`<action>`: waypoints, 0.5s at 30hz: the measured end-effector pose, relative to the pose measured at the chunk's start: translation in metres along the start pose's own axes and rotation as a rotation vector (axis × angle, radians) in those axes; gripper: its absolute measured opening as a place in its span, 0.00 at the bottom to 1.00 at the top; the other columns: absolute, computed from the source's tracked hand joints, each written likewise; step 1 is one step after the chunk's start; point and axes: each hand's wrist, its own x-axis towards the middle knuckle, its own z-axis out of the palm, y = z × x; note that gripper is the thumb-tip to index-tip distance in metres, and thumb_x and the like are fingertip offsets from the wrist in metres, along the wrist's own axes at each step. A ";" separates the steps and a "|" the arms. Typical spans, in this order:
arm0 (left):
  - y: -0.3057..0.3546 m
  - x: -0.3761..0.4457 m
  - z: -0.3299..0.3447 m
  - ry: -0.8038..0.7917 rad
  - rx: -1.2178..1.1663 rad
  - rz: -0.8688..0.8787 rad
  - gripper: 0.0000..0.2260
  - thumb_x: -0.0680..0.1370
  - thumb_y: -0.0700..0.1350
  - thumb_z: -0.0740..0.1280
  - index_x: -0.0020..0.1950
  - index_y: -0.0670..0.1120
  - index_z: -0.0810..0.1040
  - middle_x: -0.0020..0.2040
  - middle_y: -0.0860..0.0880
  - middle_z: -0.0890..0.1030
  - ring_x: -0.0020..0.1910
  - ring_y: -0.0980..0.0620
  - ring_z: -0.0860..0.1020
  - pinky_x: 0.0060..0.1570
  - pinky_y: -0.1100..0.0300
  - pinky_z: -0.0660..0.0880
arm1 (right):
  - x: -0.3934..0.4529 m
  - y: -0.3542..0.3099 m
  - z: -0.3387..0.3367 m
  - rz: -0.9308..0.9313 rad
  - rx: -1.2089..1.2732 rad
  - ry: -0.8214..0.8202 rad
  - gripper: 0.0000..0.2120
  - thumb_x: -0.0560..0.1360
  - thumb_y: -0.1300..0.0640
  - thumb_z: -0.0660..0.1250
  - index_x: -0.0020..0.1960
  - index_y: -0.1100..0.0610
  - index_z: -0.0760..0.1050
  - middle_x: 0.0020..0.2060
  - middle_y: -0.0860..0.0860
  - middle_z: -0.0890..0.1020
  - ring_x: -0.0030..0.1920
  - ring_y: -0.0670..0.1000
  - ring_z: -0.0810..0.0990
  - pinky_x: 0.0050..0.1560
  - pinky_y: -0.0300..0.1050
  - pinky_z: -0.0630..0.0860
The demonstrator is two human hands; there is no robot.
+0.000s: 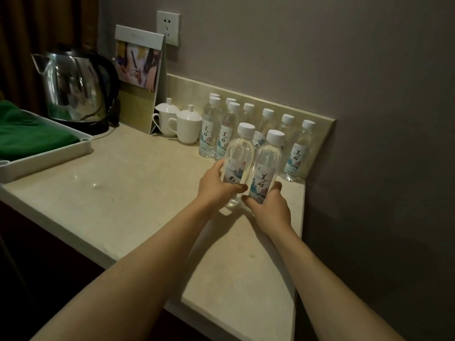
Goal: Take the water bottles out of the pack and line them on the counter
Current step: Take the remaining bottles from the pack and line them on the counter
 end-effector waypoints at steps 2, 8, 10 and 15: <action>-0.002 0.009 0.001 0.006 -0.021 -0.010 0.25 0.64 0.36 0.79 0.57 0.52 0.78 0.49 0.49 0.84 0.48 0.48 0.84 0.50 0.45 0.81 | 0.009 0.002 0.003 -0.004 0.001 -0.015 0.24 0.72 0.45 0.71 0.55 0.50 0.58 0.58 0.53 0.79 0.56 0.57 0.80 0.47 0.47 0.76; -0.002 0.025 0.012 0.037 0.032 0.059 0.24 0.66 0.37 0.78 0.58 0.52 0.77 0.48 0.55 0.81 0.49 0.49 0.83 0.52 0.47 0.81 | 0.034 0.008 0.009 0.009 0.006 0.009 0.28 0.72 0.44 0.70 0.64 0.53 0.60 0.60 0.52 0.78 0.59 0.57 0.78 0.47 0.46 0.74; -0.003 0.033 0.015 0.032 0.058 0.062 0.24 0.66 0.37 0.78 0.59 0.51 0.77 0.49 0.54 0.82 0.49 0.50 0.83 0.52 0.47 0.81 | 0.042 0.009 0.010 0.011 -0.006 0.009 0.29 0.72 0.44 0.70 0.65 0.54 0.60 0.60 0.52 0.78 0.60 0.58 0.78 0.47 0.46 0.72; -0.008 0.055 0.019 0.048 0.187 0.091 0.30 0.63 0.46 0.80 0.62 0.50 0.75 0.55 0.49 0.82 0.53 0.47 0.82 0.53 0.46 0.80 | 0.062 0.012 0.012 0.008 -0.002 0.024 0.30 0.72 0.44 0.70 0.65 0.53 0.60 0.61 0.53 0.77 0.60 0.59 0.78 0.52 0.50 0.74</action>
